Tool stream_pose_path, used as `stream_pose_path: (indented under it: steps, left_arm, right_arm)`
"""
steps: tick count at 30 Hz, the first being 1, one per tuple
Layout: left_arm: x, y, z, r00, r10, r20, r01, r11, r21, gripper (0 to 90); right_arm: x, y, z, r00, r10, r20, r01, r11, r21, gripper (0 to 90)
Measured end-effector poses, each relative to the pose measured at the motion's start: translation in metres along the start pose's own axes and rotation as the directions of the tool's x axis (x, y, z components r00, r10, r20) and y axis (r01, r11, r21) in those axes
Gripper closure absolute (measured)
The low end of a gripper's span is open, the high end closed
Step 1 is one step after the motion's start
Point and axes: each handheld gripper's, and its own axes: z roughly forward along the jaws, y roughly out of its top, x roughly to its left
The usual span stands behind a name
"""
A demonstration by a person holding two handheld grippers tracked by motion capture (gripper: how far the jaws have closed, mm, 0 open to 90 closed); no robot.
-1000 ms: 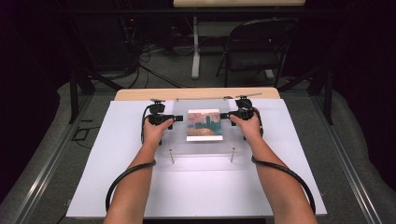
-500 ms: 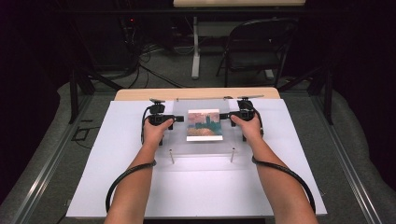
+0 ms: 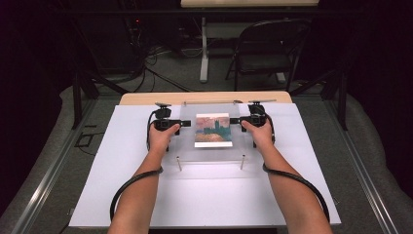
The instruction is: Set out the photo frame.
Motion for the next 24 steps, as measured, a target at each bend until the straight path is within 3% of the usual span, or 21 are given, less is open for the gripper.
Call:
stream_pose_path:
  steps: [7, 13, 17, 24]
  left_arm:
    - [-0.003, 0.001, -0.013, 0.9998, 0.010, 0.015, -0.009, 0.9991, -0.042, 41.2]
    - [-0.011, 0.001, -0.027, 0.9987, 0.050, 0.007, -0.049, 0.9958, -0.078, 44.1]
    - [-0.018, 0.001, -0.038, 0.9975, 0.070, 0.001, -0.070, 0.9928, -0.097, 46.9]
    - [-0.031, 0.000, -0.058, 0.9950, 0.100, -0.004, -0.099, 0.9863, -0.132, 51.1]
  right_arm:
    - [0.008, 0.004, -0.009, 0.9992, -0.039, 0.006, 0.040, 0.999, -0.027, 38.2]
    - [0.017, 0.006, -0.020, 0.9968, -0.079, 0.012, 0.080, 0.995, -0.066, 40.3]
    - [0.026, 0.006, -0.032, 0.9935, -0.112, 0.019, 0.113, 0.988, -0.107, 42.8]
    - [0.038, 0.008, -0.051, 0.9849, -0.170, 0.030, 0.173, 0.978, -0.118, 45.1]
